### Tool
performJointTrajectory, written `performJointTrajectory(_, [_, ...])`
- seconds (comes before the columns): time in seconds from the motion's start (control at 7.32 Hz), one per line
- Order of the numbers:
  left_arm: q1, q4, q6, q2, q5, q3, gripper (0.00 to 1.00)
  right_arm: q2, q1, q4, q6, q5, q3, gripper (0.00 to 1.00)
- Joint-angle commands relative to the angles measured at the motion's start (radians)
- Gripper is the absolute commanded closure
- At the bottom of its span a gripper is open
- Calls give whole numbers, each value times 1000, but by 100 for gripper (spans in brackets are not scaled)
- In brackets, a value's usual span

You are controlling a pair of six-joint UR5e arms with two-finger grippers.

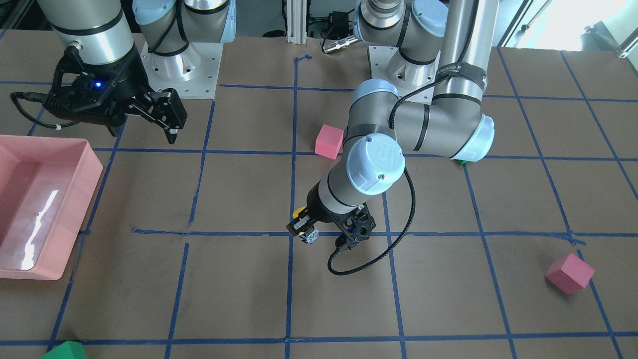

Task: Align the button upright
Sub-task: 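Rotate the button switch upright with the left gripper and set it down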

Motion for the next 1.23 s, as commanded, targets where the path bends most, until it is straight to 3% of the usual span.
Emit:
performJointTrajectory(0.0, [21, -52, -170, -78, -121, 48, 100, 0, 0, 0, -1, 0, 0, 0])
performJointTrajectory(0.27, [55, -56, -162, -123, -221, 56, 100, 0, -2, 0, -1, 0, 0, 0])
performJointTrajectory(0.82, [61, -52, -138, -138, -263, 38, 100, 0, -2, 2, 0, 0, 2, 0])
performJointTrajectory(0.96, [61, -52, -101, -140, -260, 25, 67, 0, -2, 2, 0, 0, 2, 0])
performJointTrajectory(1.09, [61, -49, -111, -134, -263, -1, 11, 0, -2, 2, 0, 0, 2, 0])
